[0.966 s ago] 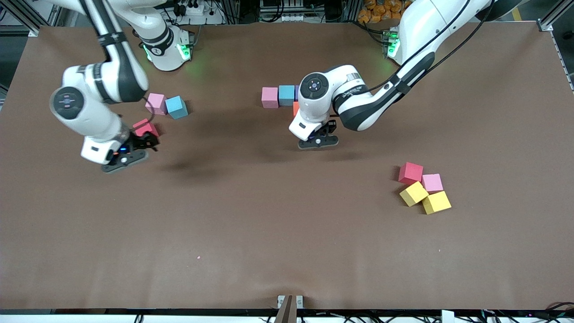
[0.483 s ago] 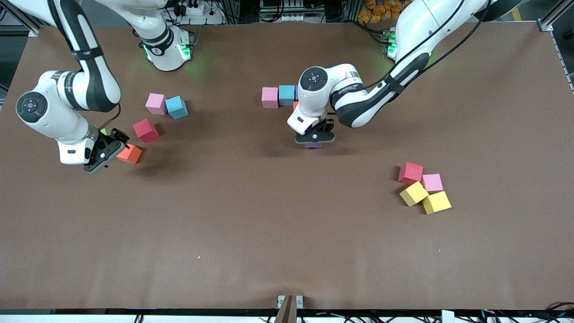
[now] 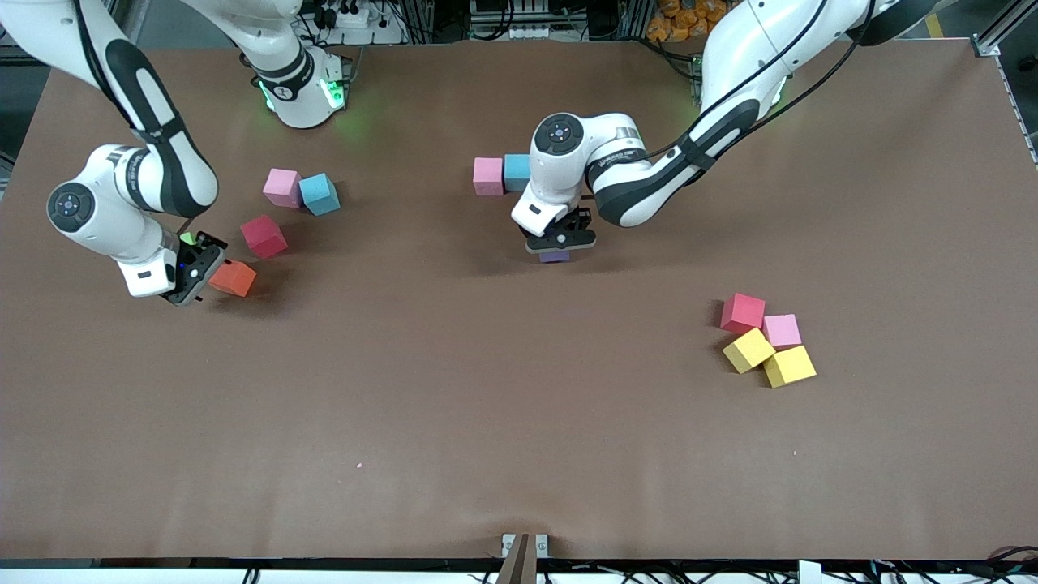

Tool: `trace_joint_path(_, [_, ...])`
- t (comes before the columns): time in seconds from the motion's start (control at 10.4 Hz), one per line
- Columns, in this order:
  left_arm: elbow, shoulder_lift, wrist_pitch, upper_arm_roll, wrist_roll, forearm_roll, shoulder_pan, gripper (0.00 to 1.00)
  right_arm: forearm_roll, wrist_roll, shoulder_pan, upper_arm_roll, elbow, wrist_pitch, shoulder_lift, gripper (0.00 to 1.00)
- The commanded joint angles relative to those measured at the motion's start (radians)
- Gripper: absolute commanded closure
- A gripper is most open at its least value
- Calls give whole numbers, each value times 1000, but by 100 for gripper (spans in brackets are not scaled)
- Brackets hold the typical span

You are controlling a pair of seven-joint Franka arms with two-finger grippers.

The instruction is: Form number 2 with 11 blocks

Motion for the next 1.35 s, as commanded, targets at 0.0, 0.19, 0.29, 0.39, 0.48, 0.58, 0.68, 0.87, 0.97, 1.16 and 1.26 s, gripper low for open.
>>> trace_joint_path(0.0, [-3,9,23,15,-41,36,-23,45,19,-92,-40,24,-5,-11,6,0])
trace_joint_path(0.19, [-6,10,28,17,-39,36,-24,45,58,-103,-40,34,27,-118,-14,0])
trace_joint_path(0.29, [-6,10,27,17,-41,36,-24,45,69,-118,-37,39,26,-120,-23,0])
trace_joint_path(0.39, [-7,15,28,17,-61,37,-33,44,71,-120,-39,62,26,-121,-34,0])
trace_joint_path(0.48, [-6,21,30,17,-67,37,-41,44,71,-120,-39,67,27,-135,-42,0])
trace_joint_path(0.58, [-7,23,30,27,-71,43,-52,44,71,-134,-39,67,26,-143,-43,0])
trace_joint_path(0.68, [-9,23,30,44,-85,52,-67,44,74,-161,-39,67,24,-143,-43,0])
trace_joint_path(0.87, [-10,24,30,53,-96,60,-84,44,74,-195,-42,67,21,-134,-39,0])
trace_joint_path(0.97, [-10,26,31,55,-98,62,-84,44,74,-210,-42,65,18,-126,-34,0])
trace_joint_path(1.16, [-12,26,42,55,-98,62,-89,44,74,-281,-42,65,13,-95,-26,0])
trace_joint_path(1.26, [-18,26,42,55,-98,62,-93,45,74,-298,-42,64,10,-92,-25,0])
